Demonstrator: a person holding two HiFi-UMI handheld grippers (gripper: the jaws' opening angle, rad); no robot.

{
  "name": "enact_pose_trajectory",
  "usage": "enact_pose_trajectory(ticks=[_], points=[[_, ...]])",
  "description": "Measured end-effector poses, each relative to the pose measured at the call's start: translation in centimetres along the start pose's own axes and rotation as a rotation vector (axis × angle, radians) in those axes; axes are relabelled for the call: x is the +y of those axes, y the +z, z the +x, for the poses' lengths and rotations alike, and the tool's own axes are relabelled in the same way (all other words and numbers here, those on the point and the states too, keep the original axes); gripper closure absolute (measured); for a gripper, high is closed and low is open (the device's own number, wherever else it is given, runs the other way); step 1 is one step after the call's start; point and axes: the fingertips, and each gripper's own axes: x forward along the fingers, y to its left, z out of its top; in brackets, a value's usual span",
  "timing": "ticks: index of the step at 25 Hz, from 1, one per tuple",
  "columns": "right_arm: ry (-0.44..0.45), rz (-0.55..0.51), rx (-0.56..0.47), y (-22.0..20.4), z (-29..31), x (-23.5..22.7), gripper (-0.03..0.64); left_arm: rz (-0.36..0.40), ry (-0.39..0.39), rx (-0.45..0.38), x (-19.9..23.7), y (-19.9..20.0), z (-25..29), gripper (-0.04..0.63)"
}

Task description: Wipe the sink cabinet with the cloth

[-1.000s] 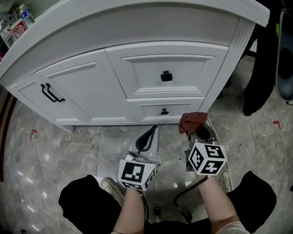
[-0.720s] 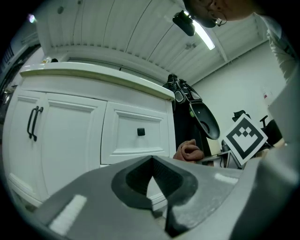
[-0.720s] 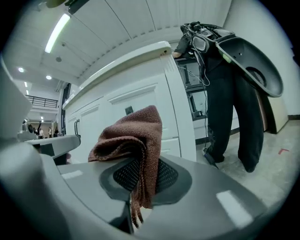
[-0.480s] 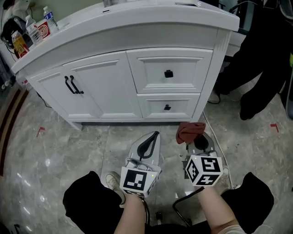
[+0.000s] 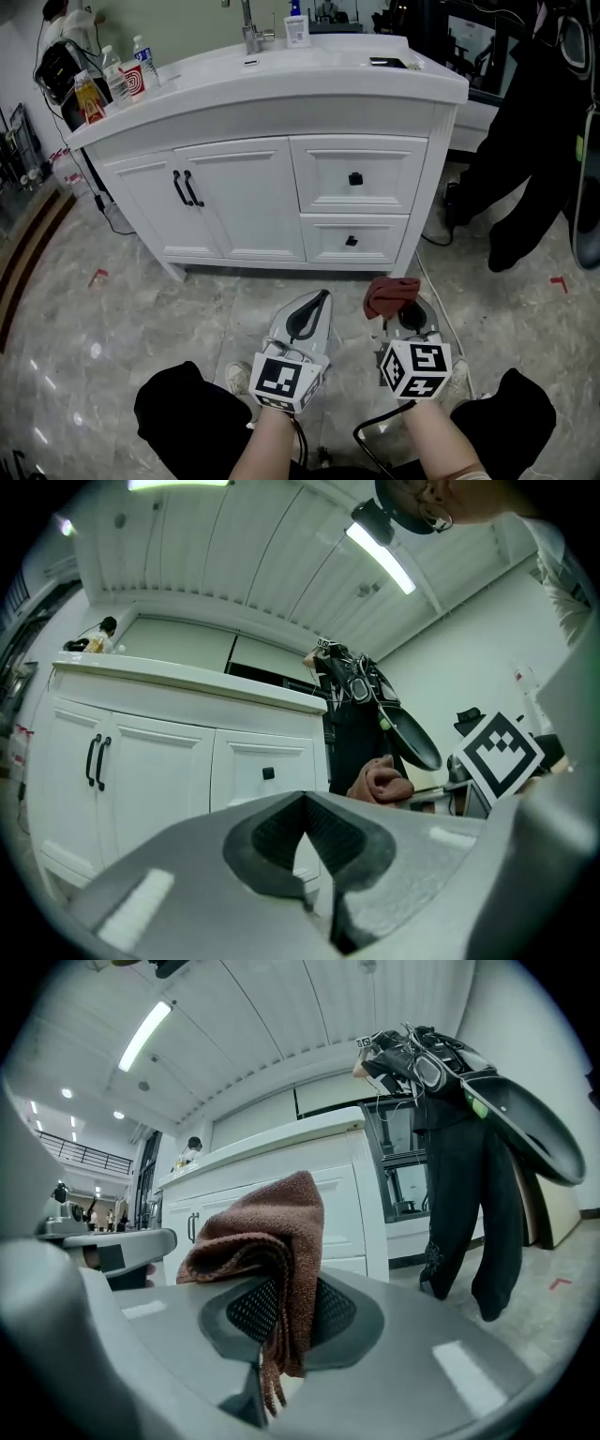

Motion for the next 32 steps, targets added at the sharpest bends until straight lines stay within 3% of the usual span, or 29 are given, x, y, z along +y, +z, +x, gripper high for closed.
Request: enact_pose_trajectory(ticks=[17, 32], points=[[0.014, 0.078, 0.005, -1.2, -0.8, 0.9, 0.54, 0.03, -0.026, 0.014, -1.7, -0.5, -1.0, 0.595], [-0.004, 0.08, 0.002, -0.9, -1.8, 0.6, 0.539, 0.023, -0.034, -0.004, -2.8, 0.3, -1.1, 0.595]])
